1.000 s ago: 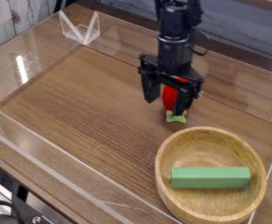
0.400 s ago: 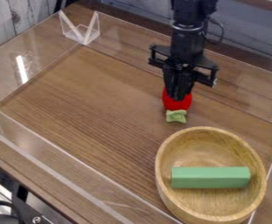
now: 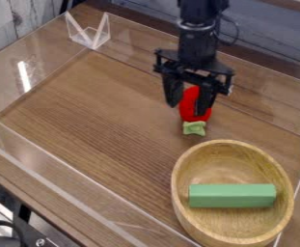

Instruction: Move the red object to the left side of the table

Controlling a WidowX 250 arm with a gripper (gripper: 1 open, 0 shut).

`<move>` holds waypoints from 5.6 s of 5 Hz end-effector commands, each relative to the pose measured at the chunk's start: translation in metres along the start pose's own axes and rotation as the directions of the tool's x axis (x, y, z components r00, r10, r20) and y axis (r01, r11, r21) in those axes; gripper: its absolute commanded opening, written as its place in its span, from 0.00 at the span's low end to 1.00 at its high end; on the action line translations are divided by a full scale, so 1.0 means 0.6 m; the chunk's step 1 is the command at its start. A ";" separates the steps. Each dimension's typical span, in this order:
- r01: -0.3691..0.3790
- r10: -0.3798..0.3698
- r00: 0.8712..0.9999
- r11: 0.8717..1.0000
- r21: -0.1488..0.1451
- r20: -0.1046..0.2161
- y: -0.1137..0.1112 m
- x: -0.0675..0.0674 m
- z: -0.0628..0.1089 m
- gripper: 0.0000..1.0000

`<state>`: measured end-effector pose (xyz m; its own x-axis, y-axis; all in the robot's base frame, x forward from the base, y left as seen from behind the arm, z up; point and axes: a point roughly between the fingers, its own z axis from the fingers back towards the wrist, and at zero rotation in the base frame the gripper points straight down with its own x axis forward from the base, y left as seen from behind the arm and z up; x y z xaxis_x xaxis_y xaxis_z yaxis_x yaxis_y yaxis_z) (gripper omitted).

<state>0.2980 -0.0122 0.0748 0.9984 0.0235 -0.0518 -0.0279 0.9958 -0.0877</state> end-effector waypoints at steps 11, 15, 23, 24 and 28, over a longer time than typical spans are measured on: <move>-0.287 0.297 0.928 0.955 -0.079 0.226 0.039 0.032 0.114 0.00; -0.302 0.311 0.935 0.950 -0.076 0.171 -0.009 0.038 0.026 1.00; -0.479 0.499 0.846 0.866 -0.143 0.189 0.011 0.064 0.037 1.00; -0.537 0.552 0.815 0.833 -0.132 0.174 0.008 0.073 -0.003 1.00; -0.449 0.472 0.861 0.880 -0.155 0.190 -0.015 0.043 0.032 0.00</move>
<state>0.3188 -0.0198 0.0750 0.8587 0.5101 0.0493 -0.4952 0.8506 -0.1769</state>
